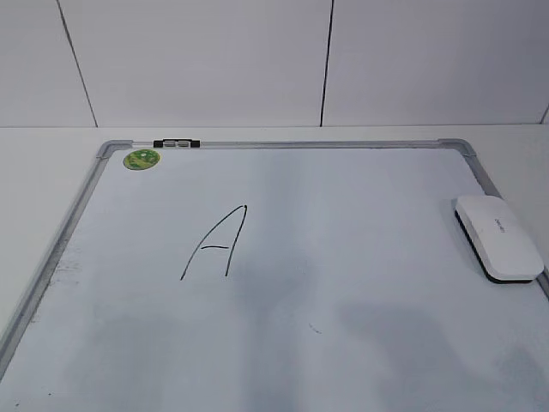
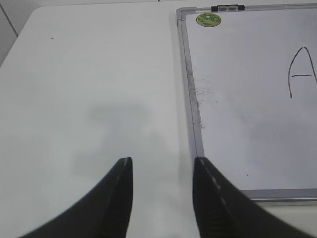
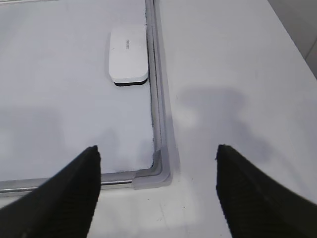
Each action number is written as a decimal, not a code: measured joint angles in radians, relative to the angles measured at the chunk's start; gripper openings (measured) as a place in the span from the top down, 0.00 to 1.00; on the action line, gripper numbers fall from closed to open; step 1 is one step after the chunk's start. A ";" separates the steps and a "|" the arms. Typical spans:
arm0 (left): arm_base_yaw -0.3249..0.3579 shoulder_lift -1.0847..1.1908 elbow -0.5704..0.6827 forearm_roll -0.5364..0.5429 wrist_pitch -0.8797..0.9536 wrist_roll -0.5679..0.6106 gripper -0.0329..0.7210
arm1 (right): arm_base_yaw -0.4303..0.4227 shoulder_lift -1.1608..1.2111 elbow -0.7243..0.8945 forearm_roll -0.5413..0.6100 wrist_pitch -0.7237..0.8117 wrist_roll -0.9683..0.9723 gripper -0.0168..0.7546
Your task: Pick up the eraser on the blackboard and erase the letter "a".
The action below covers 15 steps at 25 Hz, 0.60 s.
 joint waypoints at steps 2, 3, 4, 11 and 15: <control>0.000 0.000 0.000 0.000 0.000 0.000 0.55 | 0.000 0.000 0.000 0.000 0.000 0.000 0.26; 0.000 0.000 0.000 0.000 0.000 0.000 0.55 | 0.000 0.000 0.000 0.000 0.000 0.000 0.26; 0.000 0.000 0.000 0.000 0.000 0.000 0.55 | 0.000 0.000 0.000 0.000 0.000 0.000 0.26; 0.000 0.000 0.000 0.000 0.000 0.000 0.55 | 0.000 0.000 0.000 0.000 0.000 0.000 0.26; 0.000 0.000 0.000 0.000 0.000 0.000 0.55 | 0.000 0.000 0.000 0.000 0.000 0.000 0.26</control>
